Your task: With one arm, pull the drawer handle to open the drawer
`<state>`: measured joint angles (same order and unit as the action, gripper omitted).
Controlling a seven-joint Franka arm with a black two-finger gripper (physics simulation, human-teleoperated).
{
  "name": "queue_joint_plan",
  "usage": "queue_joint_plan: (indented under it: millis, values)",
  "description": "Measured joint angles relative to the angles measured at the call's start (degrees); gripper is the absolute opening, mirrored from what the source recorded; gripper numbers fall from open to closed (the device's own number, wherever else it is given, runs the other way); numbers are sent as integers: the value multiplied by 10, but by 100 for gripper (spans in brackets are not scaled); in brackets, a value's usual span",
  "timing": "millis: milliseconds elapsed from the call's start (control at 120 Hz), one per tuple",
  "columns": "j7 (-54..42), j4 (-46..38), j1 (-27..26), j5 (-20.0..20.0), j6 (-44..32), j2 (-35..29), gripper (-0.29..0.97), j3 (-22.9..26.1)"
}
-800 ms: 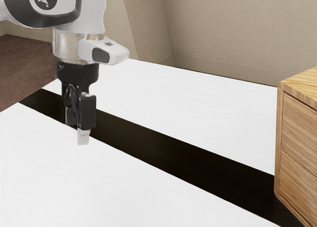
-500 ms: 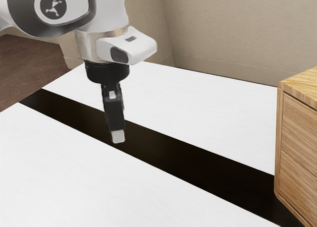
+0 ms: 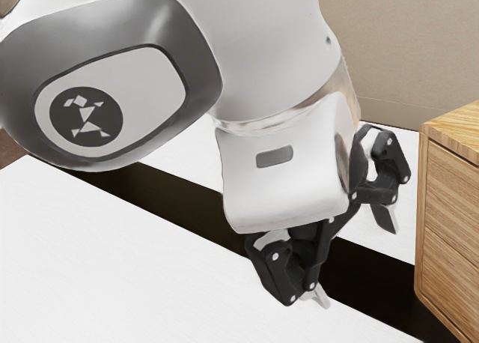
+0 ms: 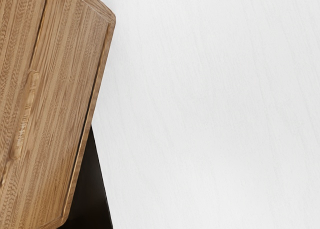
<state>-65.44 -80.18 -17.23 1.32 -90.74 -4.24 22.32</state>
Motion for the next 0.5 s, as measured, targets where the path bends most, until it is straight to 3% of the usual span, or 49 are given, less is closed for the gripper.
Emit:
queue_joint_plan:
  millis: [233,500]
  values:
    - [-147,-13,3,14,-141,51,36,5]
    - [-256,5,17,18,-235,112,24,0]
